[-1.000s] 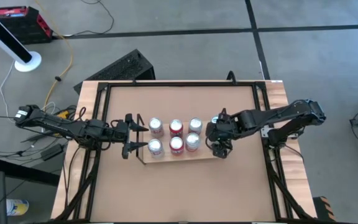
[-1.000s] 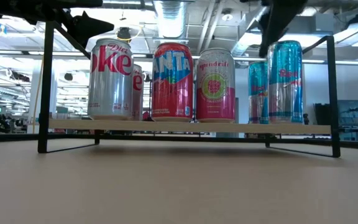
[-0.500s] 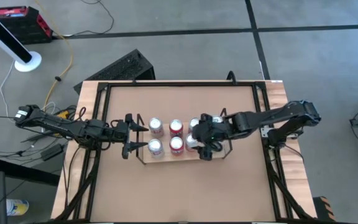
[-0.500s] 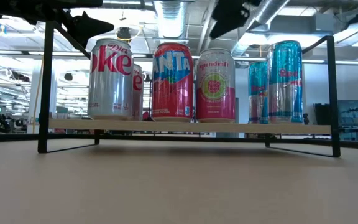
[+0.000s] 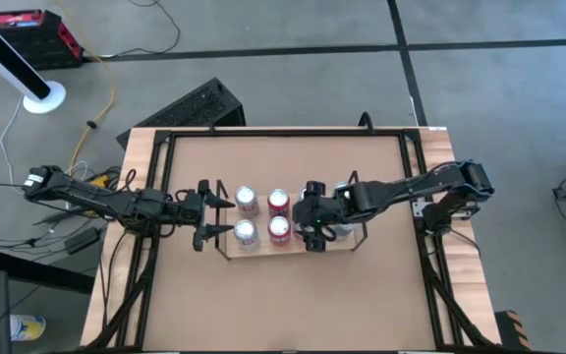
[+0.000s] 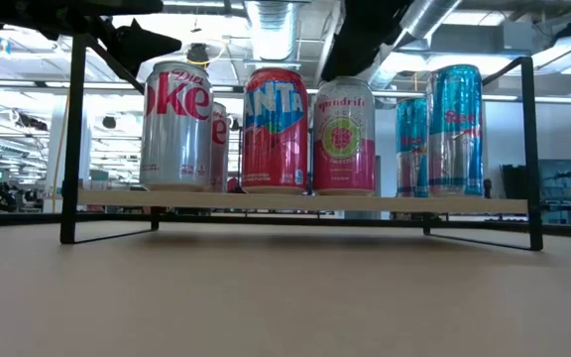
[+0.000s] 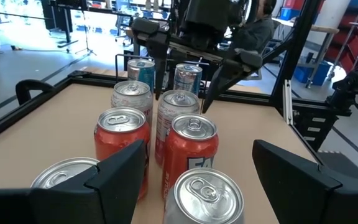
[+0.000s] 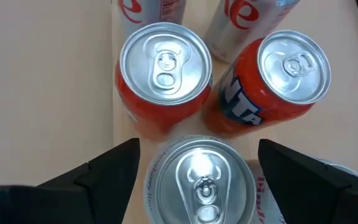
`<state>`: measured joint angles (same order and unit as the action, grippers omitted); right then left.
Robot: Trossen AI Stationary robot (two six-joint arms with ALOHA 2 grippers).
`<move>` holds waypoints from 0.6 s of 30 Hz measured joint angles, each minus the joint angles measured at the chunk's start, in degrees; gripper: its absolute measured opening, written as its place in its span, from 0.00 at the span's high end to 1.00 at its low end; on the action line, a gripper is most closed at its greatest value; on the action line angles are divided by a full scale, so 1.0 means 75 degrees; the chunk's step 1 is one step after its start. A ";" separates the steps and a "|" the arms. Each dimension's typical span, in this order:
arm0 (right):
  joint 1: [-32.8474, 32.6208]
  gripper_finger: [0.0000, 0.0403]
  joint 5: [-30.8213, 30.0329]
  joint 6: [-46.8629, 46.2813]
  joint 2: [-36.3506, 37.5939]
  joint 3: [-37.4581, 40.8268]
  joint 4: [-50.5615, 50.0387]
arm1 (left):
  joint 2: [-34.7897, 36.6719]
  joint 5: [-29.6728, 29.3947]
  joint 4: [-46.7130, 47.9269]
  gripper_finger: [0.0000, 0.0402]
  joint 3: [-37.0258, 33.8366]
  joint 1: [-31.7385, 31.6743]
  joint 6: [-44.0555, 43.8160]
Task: Place canned beverage on shelf
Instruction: Adjust the pink soda can on the shelf
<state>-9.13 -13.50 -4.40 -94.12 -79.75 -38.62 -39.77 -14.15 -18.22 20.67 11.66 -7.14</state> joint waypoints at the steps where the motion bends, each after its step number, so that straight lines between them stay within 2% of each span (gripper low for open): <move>1: -0.0001 0.13 0.0000 0.0000 0.0006 0.0001 -0.0014 | 0.0000 0.0000 0.0003 0.31 0.0000 0.0000 0.0000; 8: -0.0031 0.14 -0.0003 -0.0001 -0.0007 0.0001 -0.0204 | 0.0000 0.0029 -0.0003 0.31 0.0000 0.0000 -0.0003; 18: -0.0029 0.22 0.0000 -0.0022 -0.0005 0.0001 -0.0470 | 0.0000 0.0032 -0.0003 0.31 0.0000 0.0000 -0.0008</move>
<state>-9.34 -13.50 -4.57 -94.16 -79.75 -42.14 -39.77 -13.91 -18.24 20.67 11.66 -7.20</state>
